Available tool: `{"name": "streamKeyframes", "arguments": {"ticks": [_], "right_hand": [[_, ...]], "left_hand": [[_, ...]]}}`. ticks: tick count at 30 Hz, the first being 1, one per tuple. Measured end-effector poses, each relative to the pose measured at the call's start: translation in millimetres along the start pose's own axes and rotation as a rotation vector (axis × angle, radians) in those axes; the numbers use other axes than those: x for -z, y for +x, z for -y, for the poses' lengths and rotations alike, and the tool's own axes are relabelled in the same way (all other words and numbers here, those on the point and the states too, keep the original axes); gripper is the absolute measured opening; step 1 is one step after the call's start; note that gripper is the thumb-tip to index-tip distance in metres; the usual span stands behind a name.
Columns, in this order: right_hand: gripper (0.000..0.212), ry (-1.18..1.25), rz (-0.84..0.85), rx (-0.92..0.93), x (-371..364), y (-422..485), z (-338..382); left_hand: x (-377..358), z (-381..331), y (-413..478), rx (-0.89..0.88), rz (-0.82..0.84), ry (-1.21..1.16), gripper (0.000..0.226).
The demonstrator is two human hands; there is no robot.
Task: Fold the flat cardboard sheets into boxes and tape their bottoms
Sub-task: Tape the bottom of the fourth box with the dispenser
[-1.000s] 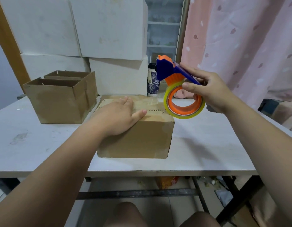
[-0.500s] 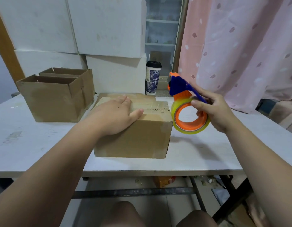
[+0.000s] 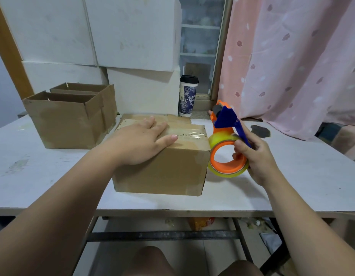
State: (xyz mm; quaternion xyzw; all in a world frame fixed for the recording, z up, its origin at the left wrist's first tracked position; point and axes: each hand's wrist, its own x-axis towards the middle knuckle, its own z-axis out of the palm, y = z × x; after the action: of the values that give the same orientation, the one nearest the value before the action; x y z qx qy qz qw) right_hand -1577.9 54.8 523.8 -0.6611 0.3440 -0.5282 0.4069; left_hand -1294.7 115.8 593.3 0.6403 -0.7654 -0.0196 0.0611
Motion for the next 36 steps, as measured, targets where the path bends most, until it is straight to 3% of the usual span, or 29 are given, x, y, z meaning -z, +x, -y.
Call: {"name": "streamKeyframes", "arguments": {"ticks": [3, 8, 10, 14, 21, 27, 36], "right_hand": [[0.043, 0.011, -0.031, 0.003, -5, -2, -5], [0.052, -0.107, 0.033, 0.032, -12, 1, 9], [0.056, -0.137, 0.072, 0.042, -16, 3, 12], [0.067, -0.203, 0.133, 0.041, -17, 6, 15], [0.068, -0.326, 0.166, 0.048, 3, 4, 33], [0.071, -0.584, 0.174, 0.131, 7, 1, 36], [0.064, -0.450, 0.102, 0.100, 29, -4, 32]], "left_hand": [[0, 0, -4, -0.083, -0.028, 0.024, 0.087], [-18, -27, -2, -0.194, -0.308, 0.128, 0.053], [-25, -39, 0, -0.209, -0.338, 0.074, 0.057], [-31, -45, 8, -0.097, -0.322, 0.161, 0.097], [-45, -48, 11, -0.052, -0.547, 0.175, 0.068], [-46, -50, 12, -0.056, -0.619, 0.165, 0.060], [-47, -52, 12, -0.026, -0.659, 0.125, 0.059]]}}
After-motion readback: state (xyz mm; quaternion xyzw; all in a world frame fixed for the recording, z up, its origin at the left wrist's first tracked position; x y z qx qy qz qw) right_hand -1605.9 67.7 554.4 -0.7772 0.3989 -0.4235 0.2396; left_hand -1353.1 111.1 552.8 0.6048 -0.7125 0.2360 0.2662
